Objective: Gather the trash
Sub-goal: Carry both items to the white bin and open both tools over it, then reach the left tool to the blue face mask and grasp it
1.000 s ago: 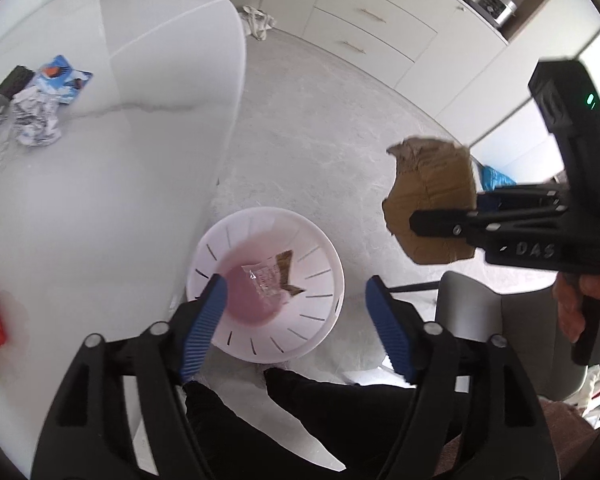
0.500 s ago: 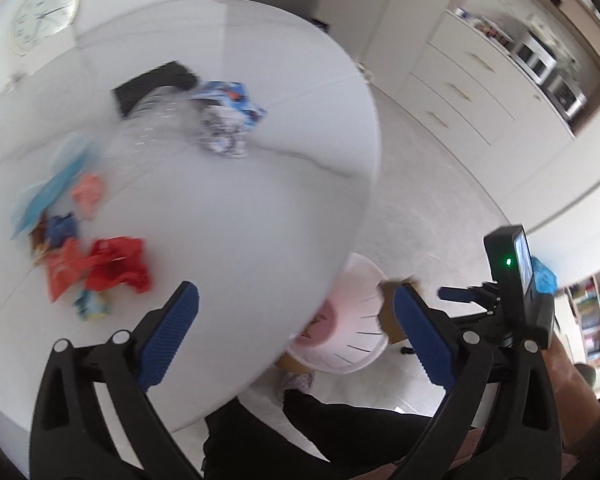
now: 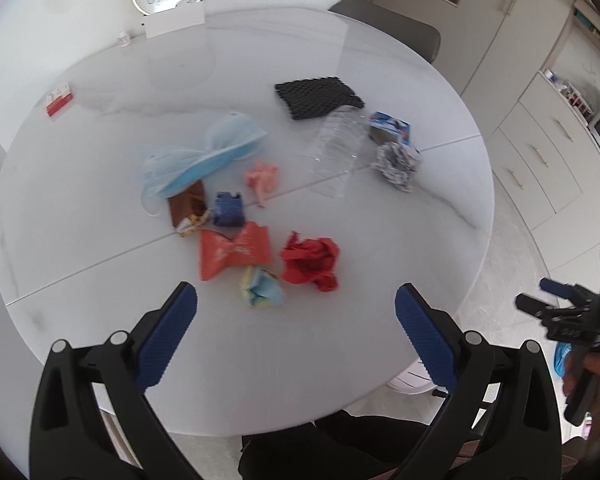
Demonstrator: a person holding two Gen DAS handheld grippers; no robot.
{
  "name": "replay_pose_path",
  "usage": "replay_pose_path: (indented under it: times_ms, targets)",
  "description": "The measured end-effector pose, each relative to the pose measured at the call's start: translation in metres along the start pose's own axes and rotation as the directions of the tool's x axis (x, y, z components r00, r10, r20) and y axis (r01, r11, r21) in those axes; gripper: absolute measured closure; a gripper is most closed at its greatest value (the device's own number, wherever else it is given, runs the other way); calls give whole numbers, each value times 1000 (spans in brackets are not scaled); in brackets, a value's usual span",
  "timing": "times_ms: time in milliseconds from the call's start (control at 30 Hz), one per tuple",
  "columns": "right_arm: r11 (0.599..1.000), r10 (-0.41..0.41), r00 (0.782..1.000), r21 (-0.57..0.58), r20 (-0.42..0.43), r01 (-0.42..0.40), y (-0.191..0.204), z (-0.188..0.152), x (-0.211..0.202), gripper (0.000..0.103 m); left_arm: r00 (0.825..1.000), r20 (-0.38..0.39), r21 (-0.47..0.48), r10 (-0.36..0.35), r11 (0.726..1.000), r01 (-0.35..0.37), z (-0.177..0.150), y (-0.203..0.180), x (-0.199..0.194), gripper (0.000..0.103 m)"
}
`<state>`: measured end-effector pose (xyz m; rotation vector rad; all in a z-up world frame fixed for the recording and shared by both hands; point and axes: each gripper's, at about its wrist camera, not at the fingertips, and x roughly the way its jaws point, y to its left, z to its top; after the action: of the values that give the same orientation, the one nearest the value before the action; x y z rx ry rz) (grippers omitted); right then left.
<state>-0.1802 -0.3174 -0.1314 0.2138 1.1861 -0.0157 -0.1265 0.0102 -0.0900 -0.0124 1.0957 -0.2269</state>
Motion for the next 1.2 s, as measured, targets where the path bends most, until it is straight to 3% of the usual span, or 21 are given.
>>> replay_pose_path:
  times_ms: [233,400,833,1200]
  targets:
    - [997,58,997,-49,45,-56,44,32,-12,3,1000,18,-35,18,999,-17,12,37,-1,8]
    - [997,71,996,-18,57,-70,53,41,-13,3,999,29,-31,19,999,-18,23,47,2,8]
    - [999,-14,997,47,74,11,38,58,-26,3,999,29,-14,-15,1000,15,39,55,22,8]
    - [995,-6,996,105,88,-3,92,89,-5,3,1000,15,172,7,985,-9,90,101,60,8]
